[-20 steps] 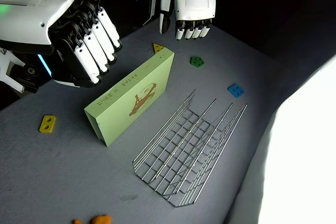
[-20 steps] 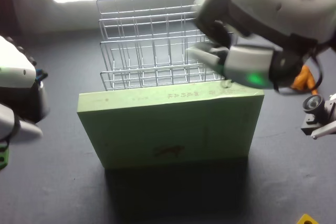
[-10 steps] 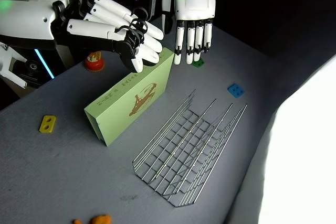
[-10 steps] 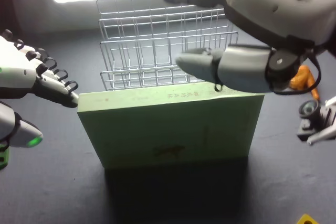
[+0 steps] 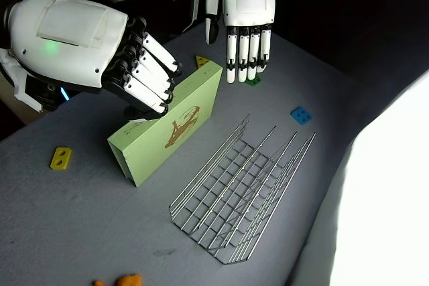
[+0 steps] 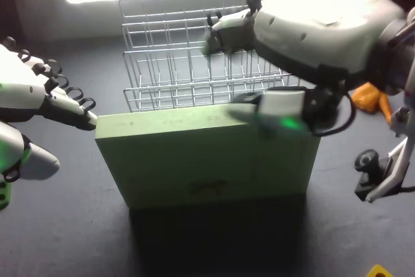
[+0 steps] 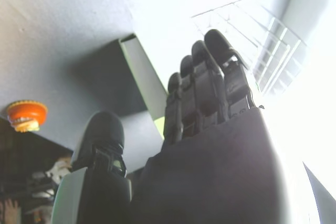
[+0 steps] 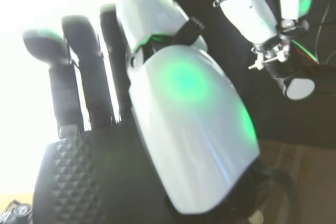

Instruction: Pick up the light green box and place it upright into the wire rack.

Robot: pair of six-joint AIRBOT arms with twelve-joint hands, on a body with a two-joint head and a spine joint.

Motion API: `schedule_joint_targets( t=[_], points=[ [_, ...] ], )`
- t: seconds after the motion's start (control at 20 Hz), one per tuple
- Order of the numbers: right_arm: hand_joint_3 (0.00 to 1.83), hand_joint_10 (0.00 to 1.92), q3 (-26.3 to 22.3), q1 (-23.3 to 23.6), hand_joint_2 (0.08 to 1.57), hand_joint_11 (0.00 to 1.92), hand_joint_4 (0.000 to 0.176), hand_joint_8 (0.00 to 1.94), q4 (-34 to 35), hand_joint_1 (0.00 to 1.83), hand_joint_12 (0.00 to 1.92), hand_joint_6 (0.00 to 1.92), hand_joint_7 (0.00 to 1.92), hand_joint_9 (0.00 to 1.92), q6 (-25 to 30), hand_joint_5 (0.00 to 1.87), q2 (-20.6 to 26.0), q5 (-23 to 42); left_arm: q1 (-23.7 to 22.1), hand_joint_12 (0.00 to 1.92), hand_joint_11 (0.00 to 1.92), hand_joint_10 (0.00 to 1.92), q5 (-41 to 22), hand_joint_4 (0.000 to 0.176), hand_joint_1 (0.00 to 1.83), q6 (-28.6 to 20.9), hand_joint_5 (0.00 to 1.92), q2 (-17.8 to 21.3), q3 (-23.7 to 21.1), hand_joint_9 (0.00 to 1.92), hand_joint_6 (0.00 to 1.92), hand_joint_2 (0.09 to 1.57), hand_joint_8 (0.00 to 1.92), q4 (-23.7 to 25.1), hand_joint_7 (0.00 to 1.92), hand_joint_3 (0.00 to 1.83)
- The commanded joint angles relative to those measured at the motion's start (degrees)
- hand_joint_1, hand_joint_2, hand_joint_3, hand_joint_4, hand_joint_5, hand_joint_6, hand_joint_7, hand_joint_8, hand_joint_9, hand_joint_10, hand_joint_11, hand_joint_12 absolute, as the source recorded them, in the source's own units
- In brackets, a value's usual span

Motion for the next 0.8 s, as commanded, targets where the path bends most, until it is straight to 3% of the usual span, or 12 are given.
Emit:
schedule_joint_targets(
  t=[0.0,0.05,0.1,0.2,0.45,0.6,0.75],
  points=[
    [0.00,0.08,0.05,0.49,1.28,0.00,0.000,0.01,-3.00,0.22,0.78,0.05,0.32,0.30,-0.15,0.32,0.01,2.36,-0.39,0.45,0.00,0.00,3.75,0.013,0.02,0.12,0.17,-0.02,0.29,0.16,0.00,1.37,0.00,0.51,0.21,0.00],
    [0.00,0.02,0.15,0.53,1.18,0.00,0.000,0.00,-2.99,0.25,0.43,0.01,0.22,0.18,-0.15,0.19,-0.12,2.35,-0.32,0.09,0.00,0.00,3.75,0.009,0.04,0.13,0.03,-0.02,0.30,0.03,0.00,1.31,0.00,0.51,0.04,0.00],
    [0.00,0.00,0.16,0.69,1.16,0.00,0.000,0.00,-2.53,0.19,0.19,0.00,0.12,0.09,-0.21,0.10,-0.14,2.32,-0.31,0.02,0.00,0.00,3.75,0.000,0.07,0.13,0.01,-0.01,0.35,0.01,0.00,1.29,0.00,0.51,0.01,0.00],
    [0.00,0.00,0.15,1.72,1.14,0.00,0.000,0.00,4.18,0.17,0.03,0.00,0.08,0.06,-4.37,0.08,-0.14,1.81,-0.36,0.00,0.00,0.00,3.75,0.000,0.00,0.13,0.05,-0.02,0.38,0.00,0.02,1.28,0.00,0.51,0.00,0.00],
    [0.00,0.00,0.93,1.79,1.12,0.00,0.000,0.00,15.17,0.17,0.10,0.00,0.10,0.07,-12.82,0.11,-1.58,1.69,-0.15,0.00,0.00,0.00,3.75,0.012,0.03,0.16,0.01,-0.02,0.39,0.00,0.00,1.27,0.00,0.51,0.00,0.00],
    [0.00,0.00,2.46,1.23,1.13,0.00,0.000,0.00,16.24,0.15,0.03,0.00,0.07,0.02,-13.56,0.10,-3.71,1.68,0.05,0.00,0.00,0.00,3.76,0.001,0.05,0.16,0.06,-0.02,0.52,0.00,0.02,1.27,0.00,0.51,0.01,0.00],
    [0.00,0.01,4.56,0.89,1.11,0.00,0.000,0.00,19.12,0.13,0.01,0.00,0.04,0.03,-14.86,0.04,-5.79,1.72,0.15,0.00,0.00,0.00,3.76,0.009,0.03,0.15,0.05,-0.03,0.77,0.00,0.01,1.27,0.00,0.51,0.01,0.00]
  ],
)
